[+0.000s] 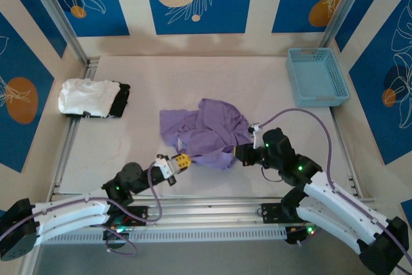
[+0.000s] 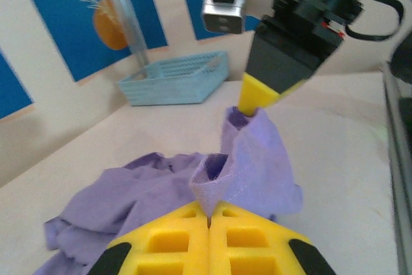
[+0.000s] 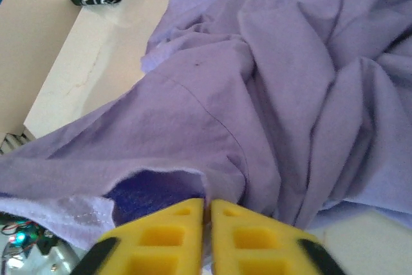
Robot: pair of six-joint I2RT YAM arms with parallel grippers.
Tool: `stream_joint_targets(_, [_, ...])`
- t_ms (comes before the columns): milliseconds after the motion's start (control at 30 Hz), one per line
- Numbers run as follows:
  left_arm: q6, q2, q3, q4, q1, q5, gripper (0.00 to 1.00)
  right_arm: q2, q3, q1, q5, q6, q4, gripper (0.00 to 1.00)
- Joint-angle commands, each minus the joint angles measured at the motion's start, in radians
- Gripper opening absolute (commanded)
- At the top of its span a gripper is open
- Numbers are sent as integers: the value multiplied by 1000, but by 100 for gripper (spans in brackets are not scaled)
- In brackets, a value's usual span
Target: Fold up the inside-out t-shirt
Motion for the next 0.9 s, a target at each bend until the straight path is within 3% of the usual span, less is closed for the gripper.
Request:
stream_joint_targets(0, [-67,-91,66,-87,-6,-140,0,78,141,-11,-16,-109,-117,37])
stream_joint_targets(100, [-88,-177,82,-197,-4,-244,0,159,207,-81,43,-164,-178,48])
stream_joint_targets(267, [-118,-289,111,-324,4,-412,0,397,253,-223,33,-191,-93,58])
stream_joint_targets(600, [-123,-305,139,-401,12,-501,0,847,484,-224,35,-301,14,59])
stream_joint_targets(867, [-139,-304,163,-421,19,-536,0,1112,671,-221,60,-274,-60,54])
